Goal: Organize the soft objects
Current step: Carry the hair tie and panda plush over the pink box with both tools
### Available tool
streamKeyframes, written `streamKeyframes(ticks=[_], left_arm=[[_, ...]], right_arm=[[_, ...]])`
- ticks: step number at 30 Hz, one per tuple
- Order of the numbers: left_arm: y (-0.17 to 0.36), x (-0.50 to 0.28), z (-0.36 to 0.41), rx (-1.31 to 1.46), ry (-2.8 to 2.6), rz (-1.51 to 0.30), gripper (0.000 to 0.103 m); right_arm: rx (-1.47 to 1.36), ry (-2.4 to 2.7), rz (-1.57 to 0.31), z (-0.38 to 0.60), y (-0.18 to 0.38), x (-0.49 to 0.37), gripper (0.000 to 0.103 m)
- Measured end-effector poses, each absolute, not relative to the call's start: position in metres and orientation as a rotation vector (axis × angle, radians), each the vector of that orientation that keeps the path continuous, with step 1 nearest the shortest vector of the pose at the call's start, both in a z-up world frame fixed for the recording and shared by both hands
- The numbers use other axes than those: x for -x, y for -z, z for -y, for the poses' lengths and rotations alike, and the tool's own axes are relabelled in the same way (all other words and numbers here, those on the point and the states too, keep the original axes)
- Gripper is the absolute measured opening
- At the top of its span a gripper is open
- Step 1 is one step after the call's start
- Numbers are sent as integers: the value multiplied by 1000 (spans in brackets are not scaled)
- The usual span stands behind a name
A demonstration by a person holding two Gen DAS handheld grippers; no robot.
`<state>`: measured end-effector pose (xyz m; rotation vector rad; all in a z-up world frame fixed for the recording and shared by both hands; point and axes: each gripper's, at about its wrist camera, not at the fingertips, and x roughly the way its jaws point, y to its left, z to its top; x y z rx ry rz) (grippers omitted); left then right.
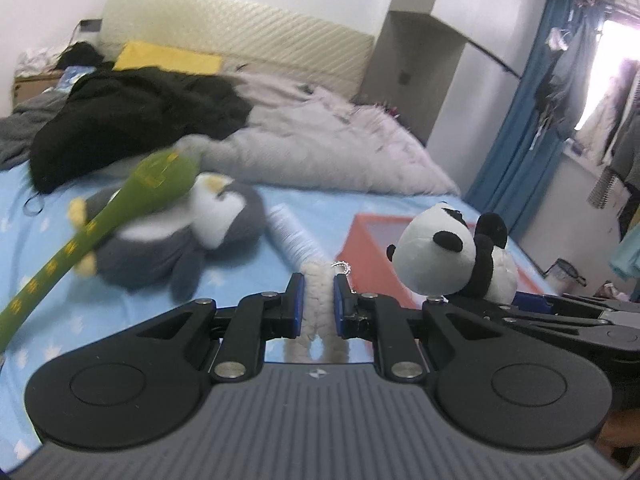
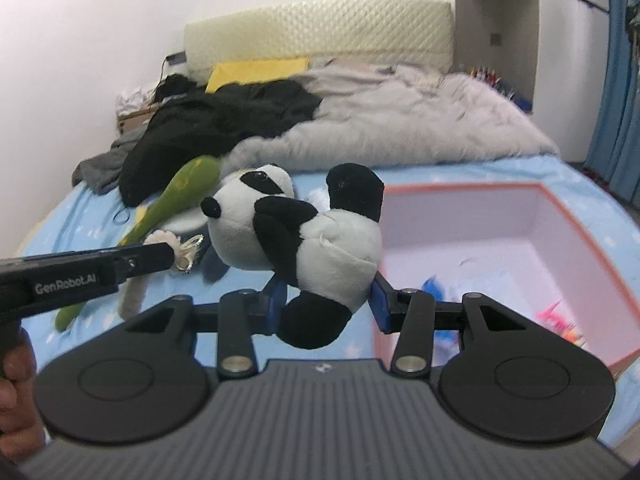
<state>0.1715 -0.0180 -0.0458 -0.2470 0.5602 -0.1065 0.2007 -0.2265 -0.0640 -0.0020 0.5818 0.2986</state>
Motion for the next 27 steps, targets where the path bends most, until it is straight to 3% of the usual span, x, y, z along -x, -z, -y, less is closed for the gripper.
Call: streamKeyframes(ticks=[16,27], left_arm=[[10,-242,88,305,306,-559,18],[52,-310,168,281,399,-709,18]], right_arm=[[-23,-202,-585,307,30,-239,48],[-72,-124,-737,376,76,-271,48]])
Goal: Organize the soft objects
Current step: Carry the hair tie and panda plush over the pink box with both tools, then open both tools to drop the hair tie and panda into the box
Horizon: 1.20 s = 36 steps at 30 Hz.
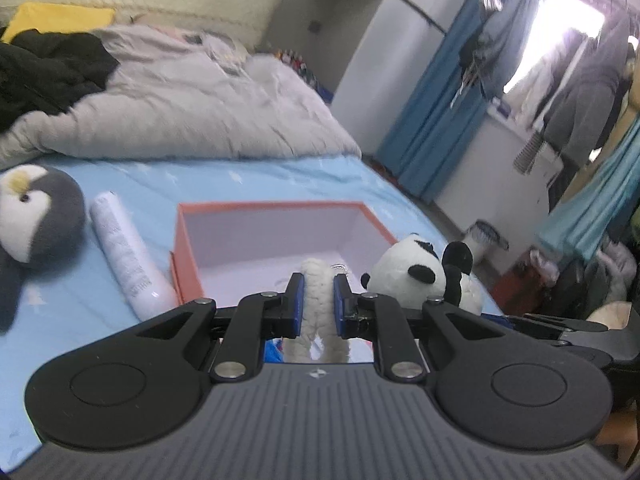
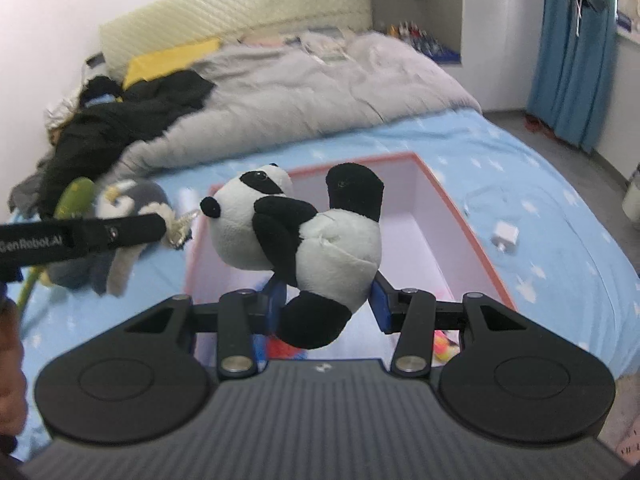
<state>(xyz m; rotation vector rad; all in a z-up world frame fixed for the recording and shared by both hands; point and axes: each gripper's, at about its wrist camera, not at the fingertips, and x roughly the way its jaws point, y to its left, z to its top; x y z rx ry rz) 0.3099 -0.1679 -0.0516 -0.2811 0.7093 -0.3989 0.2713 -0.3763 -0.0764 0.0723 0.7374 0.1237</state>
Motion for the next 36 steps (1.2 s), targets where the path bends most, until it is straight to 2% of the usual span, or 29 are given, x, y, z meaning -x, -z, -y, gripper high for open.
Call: streamKeyframes(ticks=[8,18,20,22,24,27,36], left_arm=[[112,-351,212,210,428,-859,18],[147,-370,230,148,435,-965,19],[147,-370,229,140,435,-968,19],[144,-369,228,136,424,-971,34],[137,-367,225,137,413,-960,44],[124,-361,222,127,425,-937,45],[67,-330,205,113,434,-838,45]], right_arm=[[-85,-116,-874,403,134,-291,48],[-115,-118,-953,409,173,-301,50],[-113,-123,-952,408,173,-301,51],[-112,-123,-952,408,172,-300,54],[-135,-112,-949,411,169,-300,59],[-157,-106,-930,415,161,-298,70],[-166,-80,-803,417,101,-273,70]])
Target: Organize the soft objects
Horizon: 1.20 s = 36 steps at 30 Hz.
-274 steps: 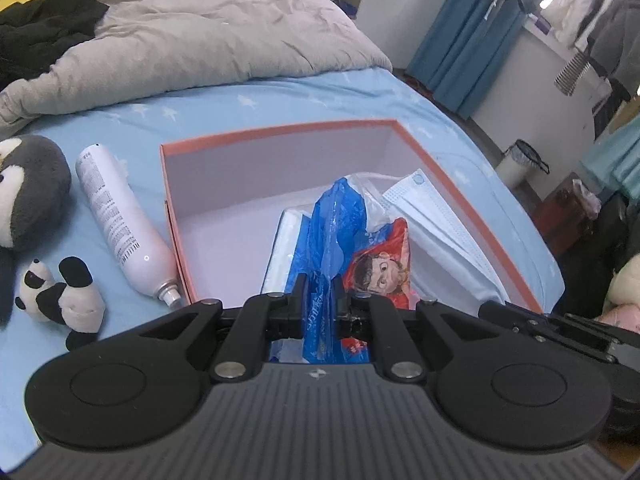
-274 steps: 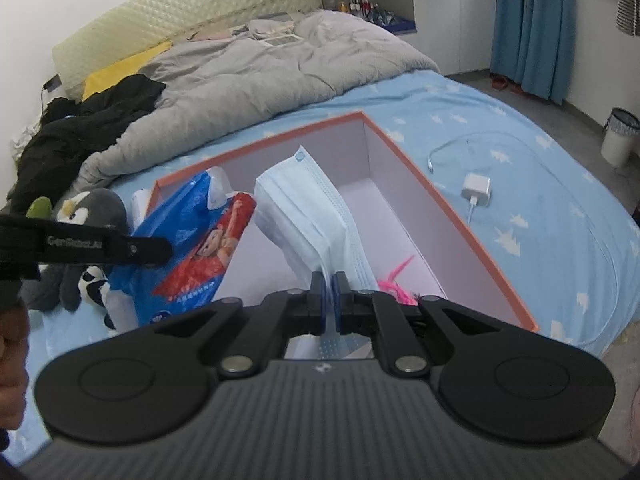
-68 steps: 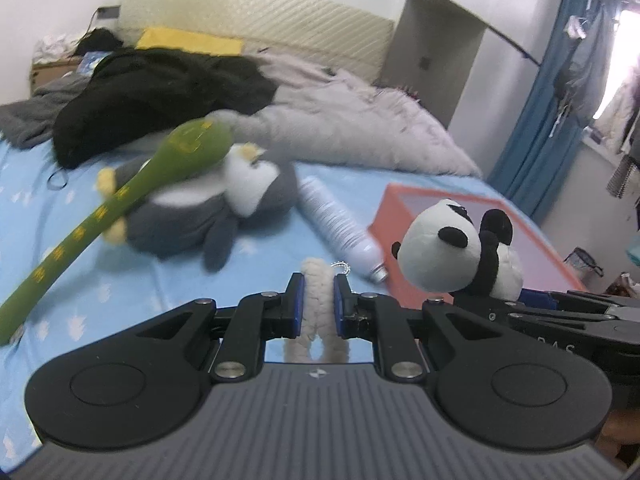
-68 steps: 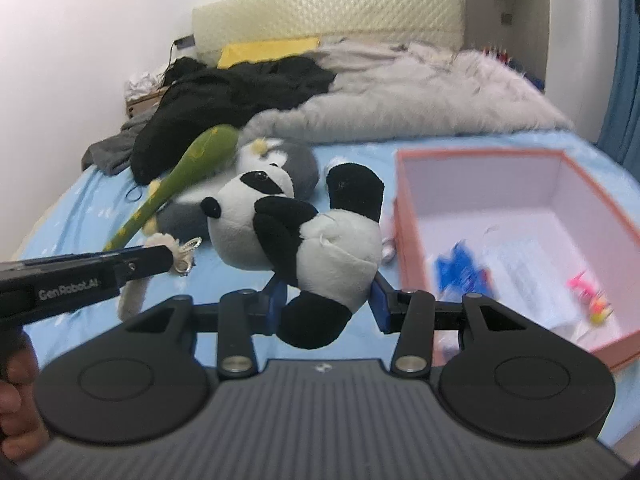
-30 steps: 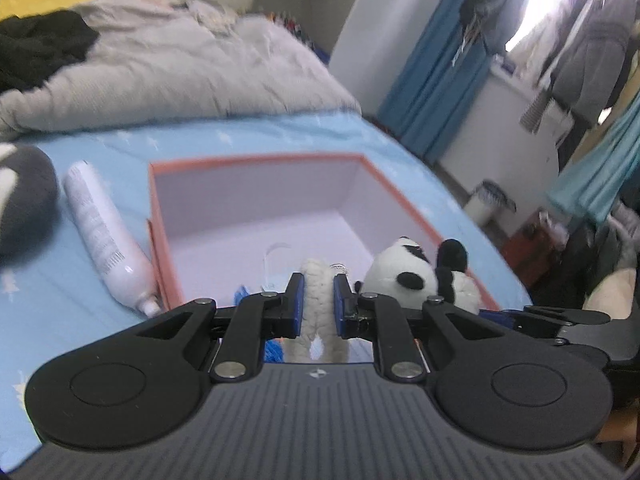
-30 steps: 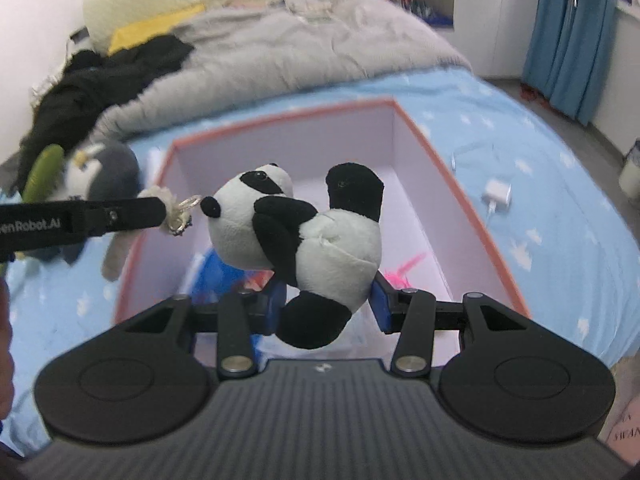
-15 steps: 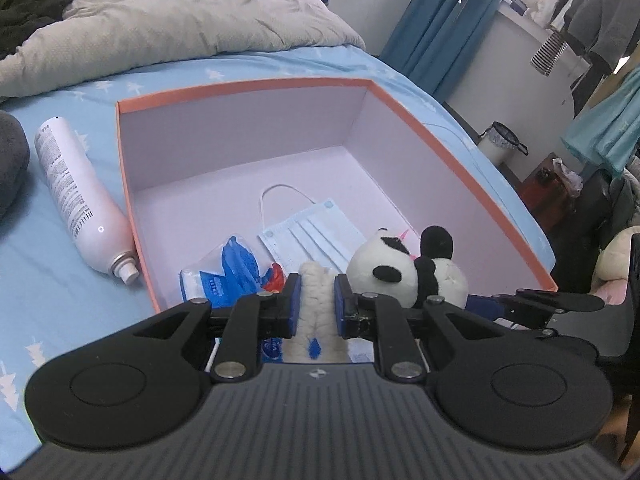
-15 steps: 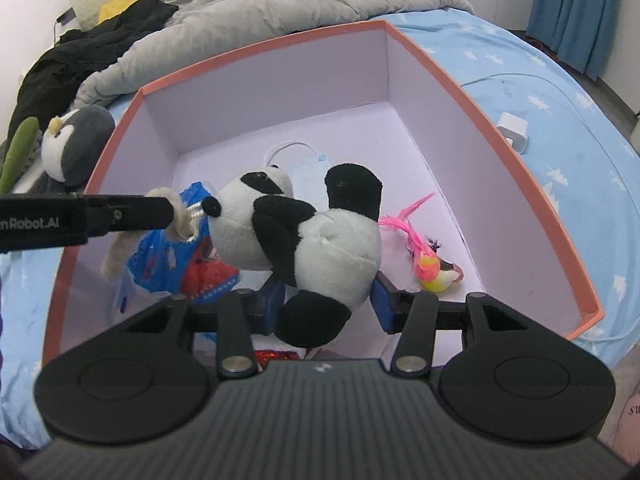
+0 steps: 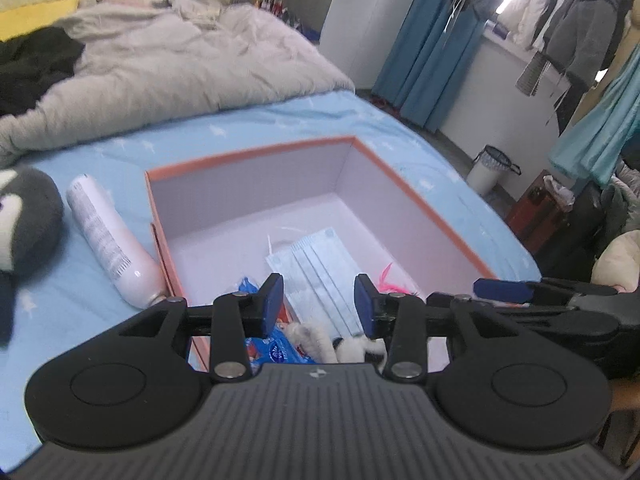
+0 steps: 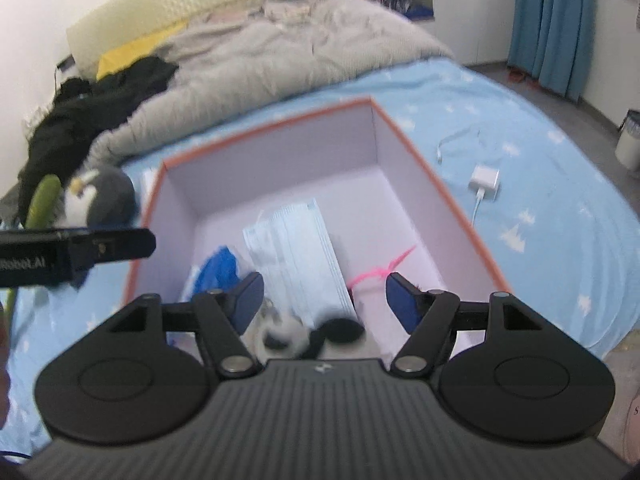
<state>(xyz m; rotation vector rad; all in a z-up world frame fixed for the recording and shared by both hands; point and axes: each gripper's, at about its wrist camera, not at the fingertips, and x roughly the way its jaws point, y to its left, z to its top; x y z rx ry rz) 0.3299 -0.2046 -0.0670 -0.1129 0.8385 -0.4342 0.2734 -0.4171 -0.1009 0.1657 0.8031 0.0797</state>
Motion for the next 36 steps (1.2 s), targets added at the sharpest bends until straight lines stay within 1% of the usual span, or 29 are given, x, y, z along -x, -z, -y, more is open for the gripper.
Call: streamKeyframes(ticks=[9,16,26,36], left_arm=[[-1,-273,174,119,451,-721,45],[-39,-221,150,122,453,-650,45],[-64,-156,125,128,436,-590,48],[-63,-109,116,109,407,-562,49]], right_arm=[[-144,-91,-654,398,28,-225,70],[-132,-113,-562,377,-7,-182,70],[-155,-124,-483,360,-21,-128,70],[-153,-98,-484,350,0,-91,70]])
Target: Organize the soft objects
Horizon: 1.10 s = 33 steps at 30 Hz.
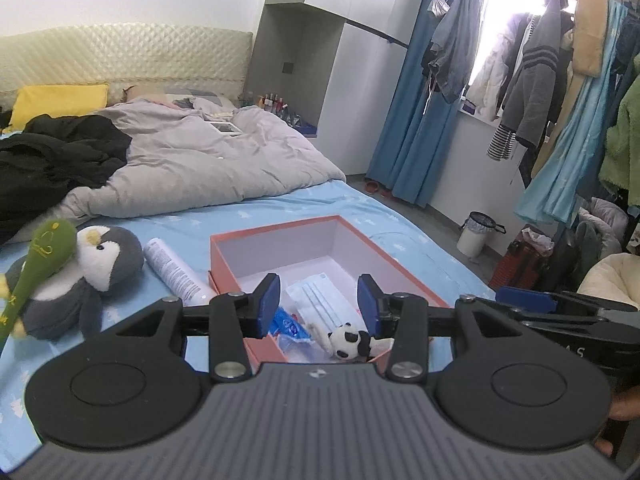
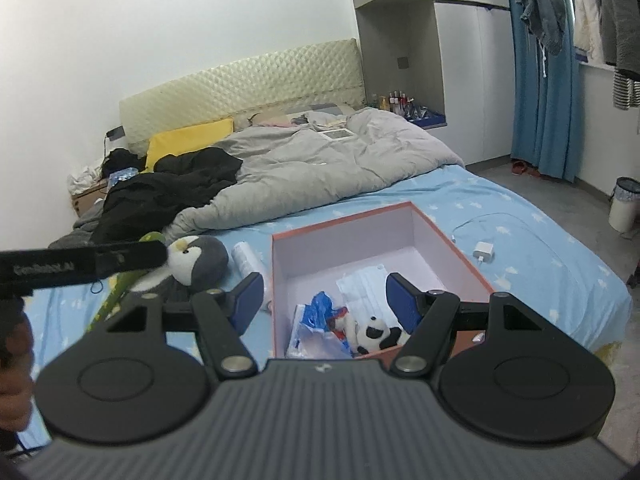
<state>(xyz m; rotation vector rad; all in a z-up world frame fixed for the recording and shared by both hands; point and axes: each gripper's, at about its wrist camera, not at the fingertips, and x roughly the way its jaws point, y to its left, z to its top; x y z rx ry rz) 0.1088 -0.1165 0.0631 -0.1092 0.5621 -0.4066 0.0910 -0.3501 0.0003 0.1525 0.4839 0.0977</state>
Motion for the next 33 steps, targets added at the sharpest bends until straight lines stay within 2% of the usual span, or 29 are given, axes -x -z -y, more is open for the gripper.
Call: streamKeyframes(ticks=[14,33], left_arm=[[-31,-92,102,89,363,-620,49],[-9,-86,101,62,335,-639,62]], right_arm=[[-153,-63,-518,336,30,-58,70],[-175,-31,-560,334,49,-55,70]])
